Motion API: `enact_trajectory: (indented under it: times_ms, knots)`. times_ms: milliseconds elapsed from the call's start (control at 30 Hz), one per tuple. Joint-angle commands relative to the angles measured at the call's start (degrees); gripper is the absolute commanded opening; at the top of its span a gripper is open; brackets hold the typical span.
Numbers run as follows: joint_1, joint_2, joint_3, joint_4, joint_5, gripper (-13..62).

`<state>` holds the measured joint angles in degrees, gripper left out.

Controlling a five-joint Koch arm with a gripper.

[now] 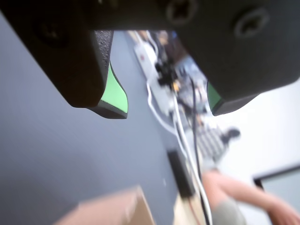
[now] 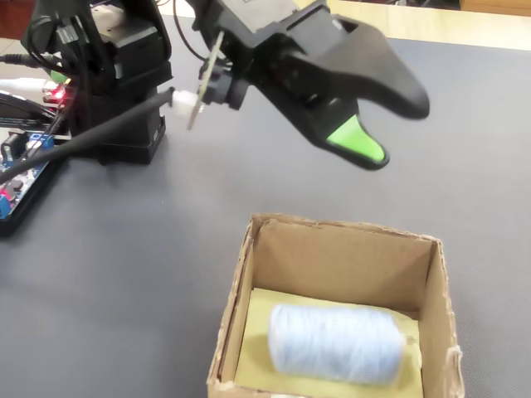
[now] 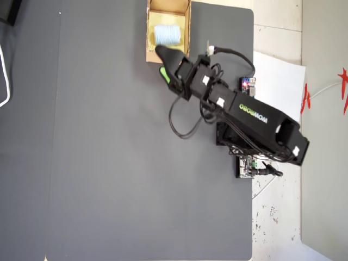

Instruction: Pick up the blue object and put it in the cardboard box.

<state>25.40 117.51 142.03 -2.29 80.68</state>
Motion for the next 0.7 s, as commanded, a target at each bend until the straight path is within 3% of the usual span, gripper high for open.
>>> enact_trajectory:
  times_ms: [0, 300, 667]
  knots:
    - [-3.69, 3.60, -0.44, -7.82, 2.20, 33.7]
    - [-16.00, 11.69, 13.89, -12.74, 3.87, 33.7]
    - [-22.76, 18.02, 26.54, -12.83, 8.26, 33.7]
